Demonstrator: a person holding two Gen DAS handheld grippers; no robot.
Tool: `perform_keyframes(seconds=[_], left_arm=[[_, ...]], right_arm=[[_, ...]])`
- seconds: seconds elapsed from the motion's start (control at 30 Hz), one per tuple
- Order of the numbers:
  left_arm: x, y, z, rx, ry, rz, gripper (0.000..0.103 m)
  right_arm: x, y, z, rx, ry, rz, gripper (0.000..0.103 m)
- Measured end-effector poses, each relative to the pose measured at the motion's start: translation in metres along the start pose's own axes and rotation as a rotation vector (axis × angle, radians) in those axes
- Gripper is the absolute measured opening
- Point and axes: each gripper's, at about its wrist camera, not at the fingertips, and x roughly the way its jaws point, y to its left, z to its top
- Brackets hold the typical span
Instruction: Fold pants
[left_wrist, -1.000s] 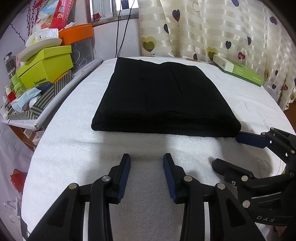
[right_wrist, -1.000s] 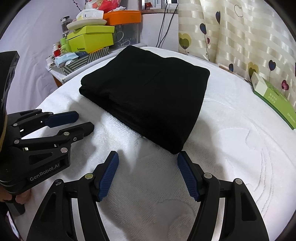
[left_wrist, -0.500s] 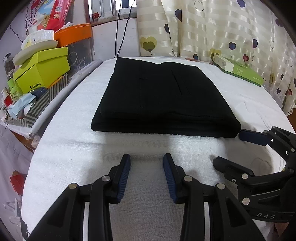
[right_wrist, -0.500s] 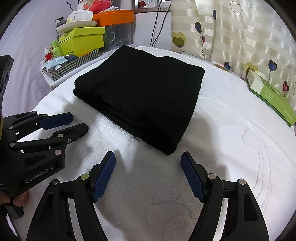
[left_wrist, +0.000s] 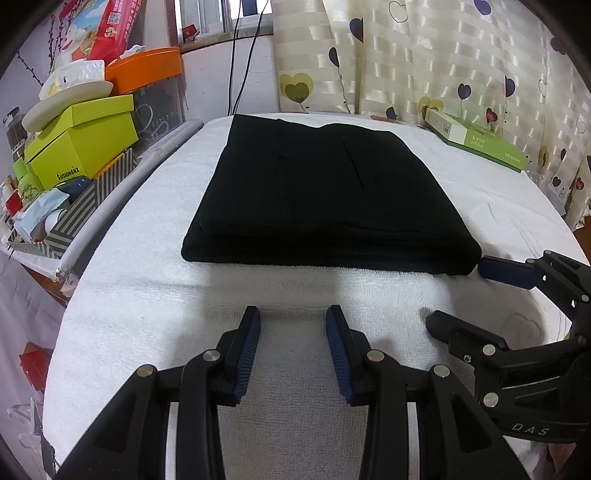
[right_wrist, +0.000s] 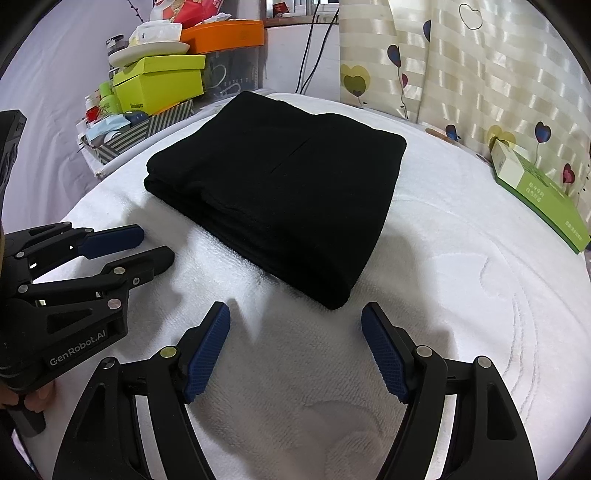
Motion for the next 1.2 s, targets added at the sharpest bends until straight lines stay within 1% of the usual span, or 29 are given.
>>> perform_keyframes(seconds=[0.3, 0.67, 1.2], left_arm=[[-0.0001, -0.0004, 0.0004, -0.001, 0.001, 0.000, 0.040], [0.0007, -0.0003, 0.0009, 0.004, 0.001, 0.006, 0.040], [0.0011, -0.0005, 0.0017, 0.001, 0.002, 0.002, 0.040]], right_arm=[[0.0016, -0.0003, 0.0023, 0.011, -0.001, -0.006, 0.074], [0.0015, 0.0031, 0.0028, 0.001, -0.003, -0.034, 0.074], [0.0034, 0.0014, 0.0021, 0.016, 0.001, -0.017, 0.074]])
